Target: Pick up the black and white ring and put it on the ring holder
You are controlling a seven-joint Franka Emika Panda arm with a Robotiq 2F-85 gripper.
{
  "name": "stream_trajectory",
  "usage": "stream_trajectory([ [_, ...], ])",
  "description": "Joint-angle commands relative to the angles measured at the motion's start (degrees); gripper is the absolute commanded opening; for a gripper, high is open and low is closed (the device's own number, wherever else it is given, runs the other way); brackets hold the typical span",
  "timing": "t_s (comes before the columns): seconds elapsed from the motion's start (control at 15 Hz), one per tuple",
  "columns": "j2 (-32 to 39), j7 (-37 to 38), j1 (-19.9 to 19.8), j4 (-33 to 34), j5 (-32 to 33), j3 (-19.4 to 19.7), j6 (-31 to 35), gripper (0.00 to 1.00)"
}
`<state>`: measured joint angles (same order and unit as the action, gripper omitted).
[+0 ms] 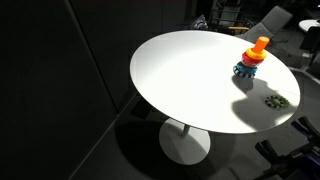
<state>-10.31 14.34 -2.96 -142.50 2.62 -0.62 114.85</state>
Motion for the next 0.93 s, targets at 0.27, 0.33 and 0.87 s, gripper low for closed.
stream_trajectory([
  [0.27, 1.85, -0.17, 0.05, -2.36, 0.01, 0.55, 11.02, 1.0],
  [0.33, 2.44, -0.27, 0.03, -2.89, -0.05, 0.64, 12.8, 1.0],
  [0.87, 8.61, 0.61, -0.26, -5.83, 1.36, 1.46, 24.11, 1.0],
])
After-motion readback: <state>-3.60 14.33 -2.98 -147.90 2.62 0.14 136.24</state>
